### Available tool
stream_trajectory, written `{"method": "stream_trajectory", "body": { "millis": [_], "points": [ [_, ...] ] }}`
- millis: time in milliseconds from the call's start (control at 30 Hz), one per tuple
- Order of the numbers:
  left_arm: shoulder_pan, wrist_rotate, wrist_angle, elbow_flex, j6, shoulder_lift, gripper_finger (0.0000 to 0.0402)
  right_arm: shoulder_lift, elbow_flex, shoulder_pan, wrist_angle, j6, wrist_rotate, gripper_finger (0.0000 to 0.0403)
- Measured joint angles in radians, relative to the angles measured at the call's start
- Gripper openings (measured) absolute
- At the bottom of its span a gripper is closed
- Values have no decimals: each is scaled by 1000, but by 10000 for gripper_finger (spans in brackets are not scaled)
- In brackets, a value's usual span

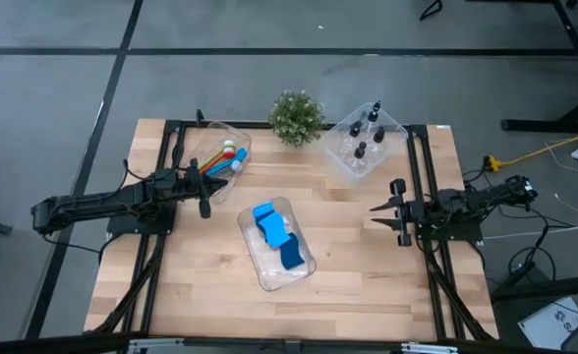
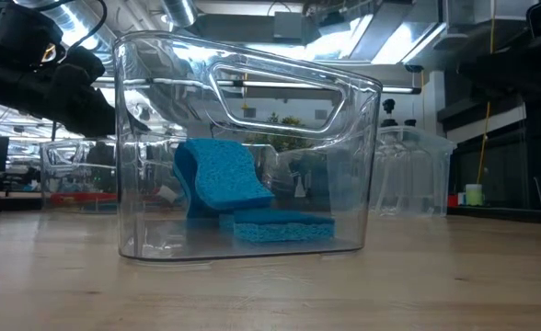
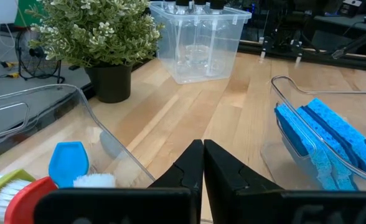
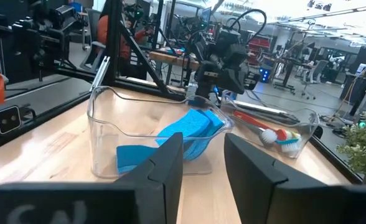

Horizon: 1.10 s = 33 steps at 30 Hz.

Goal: Pick & Place Kitchen Sink Supplies
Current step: Return to Home Position

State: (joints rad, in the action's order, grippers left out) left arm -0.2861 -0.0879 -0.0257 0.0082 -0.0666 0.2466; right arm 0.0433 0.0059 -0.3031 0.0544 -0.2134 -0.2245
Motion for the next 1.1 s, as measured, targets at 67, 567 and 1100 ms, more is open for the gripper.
{"method": "stream_trajectory", "body": {
  "millis": [67, 567, 1100],
  "points": [
    [0, 0, 0, 0, 0, 0, 7, 0, 0, 0, 0, 0, 0, 116],
    [0, 0, 0, 0, 0, 0, 9, 0, 0, 0, 0, 54, 0, 116],
    [0, 0, 0, 0, 0, 0, 8, 0, 0, 0, 0, 311, 0, 116]
  ]
}}
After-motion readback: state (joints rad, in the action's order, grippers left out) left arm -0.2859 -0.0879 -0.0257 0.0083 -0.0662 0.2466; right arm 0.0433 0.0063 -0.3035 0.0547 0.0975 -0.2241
